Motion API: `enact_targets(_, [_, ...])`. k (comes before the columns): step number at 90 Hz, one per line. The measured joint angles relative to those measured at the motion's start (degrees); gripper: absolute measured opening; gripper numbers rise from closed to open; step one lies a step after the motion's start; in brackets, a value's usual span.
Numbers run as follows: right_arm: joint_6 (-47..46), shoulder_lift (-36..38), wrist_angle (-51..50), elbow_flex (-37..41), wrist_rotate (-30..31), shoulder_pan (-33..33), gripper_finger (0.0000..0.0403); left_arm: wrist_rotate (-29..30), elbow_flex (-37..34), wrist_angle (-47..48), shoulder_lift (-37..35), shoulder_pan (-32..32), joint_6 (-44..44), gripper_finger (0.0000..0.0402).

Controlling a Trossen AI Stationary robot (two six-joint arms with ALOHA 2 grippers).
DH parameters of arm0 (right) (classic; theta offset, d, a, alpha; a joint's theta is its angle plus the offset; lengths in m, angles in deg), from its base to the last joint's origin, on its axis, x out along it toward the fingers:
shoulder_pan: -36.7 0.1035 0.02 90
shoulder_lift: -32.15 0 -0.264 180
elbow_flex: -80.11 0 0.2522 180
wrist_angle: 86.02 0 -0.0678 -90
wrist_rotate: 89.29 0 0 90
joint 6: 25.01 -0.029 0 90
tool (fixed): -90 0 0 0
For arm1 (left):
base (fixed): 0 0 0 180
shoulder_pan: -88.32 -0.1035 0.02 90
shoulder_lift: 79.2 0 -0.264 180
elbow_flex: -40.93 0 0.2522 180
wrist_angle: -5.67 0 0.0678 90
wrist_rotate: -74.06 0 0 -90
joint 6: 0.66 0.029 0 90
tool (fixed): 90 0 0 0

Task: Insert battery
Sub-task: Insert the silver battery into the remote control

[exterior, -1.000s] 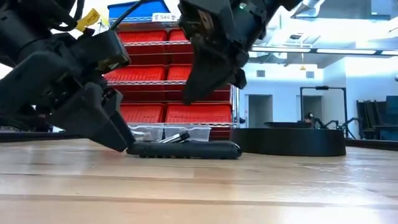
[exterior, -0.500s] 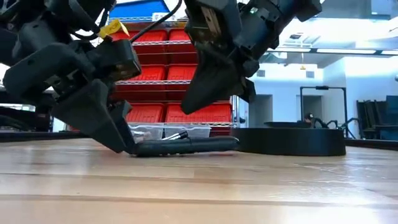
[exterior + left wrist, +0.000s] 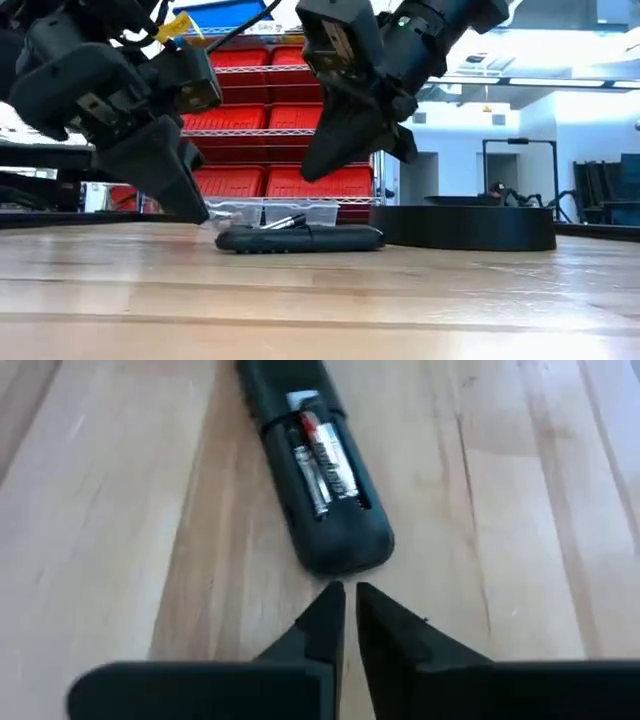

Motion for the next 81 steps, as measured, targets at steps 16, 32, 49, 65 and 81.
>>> enact_targets(16, [-3.43,0.04,-0.08,0.00,-4.54,-2.68,0.0000,2.88,0.00,-0.87,1.78,2.80,-11.30,0.0002])
enact_targets(32, [-3.77,-0.33,-0.47,0.00,-5.21,-3.12,0.0000,7.75,-0.02,-3.57,5.63,4.57,-16.74,0.0000])
enact_targets(49, [-2.01,-0.74,-1.05,0.00,-5.62,-2.57,0.0000,8.62,0.02,-8.10,8.03,4.52,-13.07,0.0000])
enact_targets(65, [-0.88,-0.74,-0.82,0.00,-5.43,-2.83,0.0000,10.69,0.82,-7.93,8.15,4.27,-8.45,0.0000])
enact_targets(81, [-0.32,-0.76,-0.88,0.00,-5.10,-3.13,0.0000,11.12,1.64,-6.15,8.15,3.55,-7.33,0.0000])
